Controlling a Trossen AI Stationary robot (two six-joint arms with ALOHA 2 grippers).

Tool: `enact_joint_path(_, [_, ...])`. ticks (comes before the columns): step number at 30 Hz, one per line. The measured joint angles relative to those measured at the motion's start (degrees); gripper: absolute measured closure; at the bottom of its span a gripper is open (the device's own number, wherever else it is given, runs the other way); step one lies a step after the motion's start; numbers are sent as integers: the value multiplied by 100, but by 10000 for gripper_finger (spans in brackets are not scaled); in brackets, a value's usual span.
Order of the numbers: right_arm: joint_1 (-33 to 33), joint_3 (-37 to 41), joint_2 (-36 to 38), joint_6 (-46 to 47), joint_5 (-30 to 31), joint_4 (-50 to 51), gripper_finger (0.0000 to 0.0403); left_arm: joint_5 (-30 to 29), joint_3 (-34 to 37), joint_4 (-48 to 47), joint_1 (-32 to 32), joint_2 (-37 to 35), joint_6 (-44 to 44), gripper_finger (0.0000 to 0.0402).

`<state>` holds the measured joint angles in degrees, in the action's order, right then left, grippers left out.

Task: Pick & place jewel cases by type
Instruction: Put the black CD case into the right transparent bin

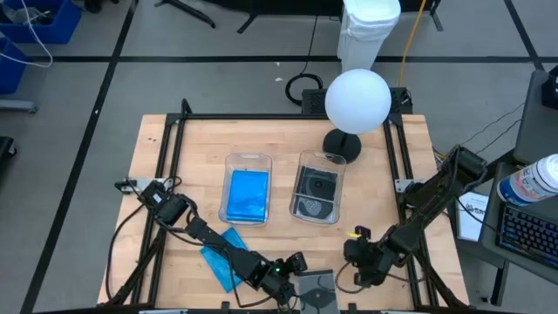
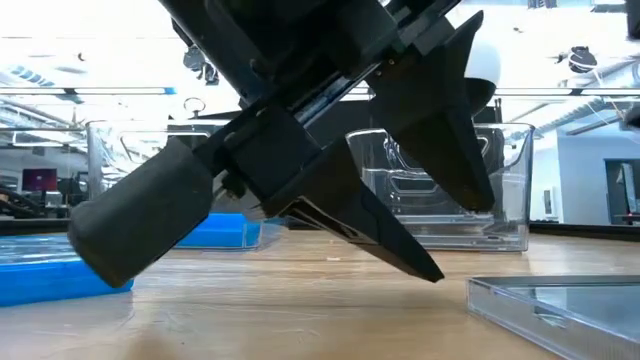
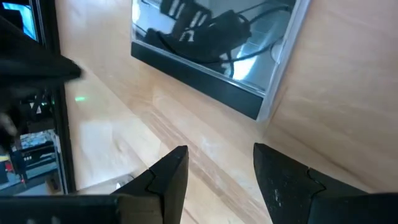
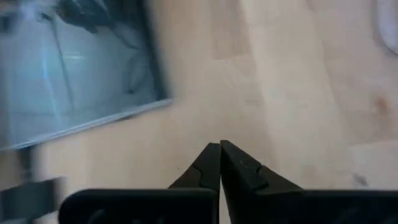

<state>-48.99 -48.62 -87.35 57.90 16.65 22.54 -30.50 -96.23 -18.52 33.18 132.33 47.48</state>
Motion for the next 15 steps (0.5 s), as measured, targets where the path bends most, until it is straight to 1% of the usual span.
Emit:
enact_joint_path(1, [-75, 0, 113, -9, 87, -34, 400, 0, 0, 0, 6, 0, -6, 215])
enact_joint_path(5, [-387, -165, 319, -379, 835, -382, 402, -7, 0, 3, 27, 0, -5, 215])
enact_joint_path(6, [-463, -228, 308, -543, 1008, -614, 402, -21, 0, 2, 27, 0, 10, 215])
enact_joint_path(8, [-549, -377, 134, -940, 1137, -1261, 402, -139, 0, 3, 28, 0, 24, 215])
enact_joint_path(11, [-590, -654, -361, -1475, 1016, -2006, 402, -252, 0, -3, -38, 0, 19, 215])
enact_joint_path(14, [-588, -1045, -979, -1512, 758, -2055, 402, -207, 0, -16, -157, 0, -97, 215])
enact_joint_path(15, [-588, -1171, -1196, -1457, 564, -2052, 402, -128, 0, -15, -194, 0, -169, 215])
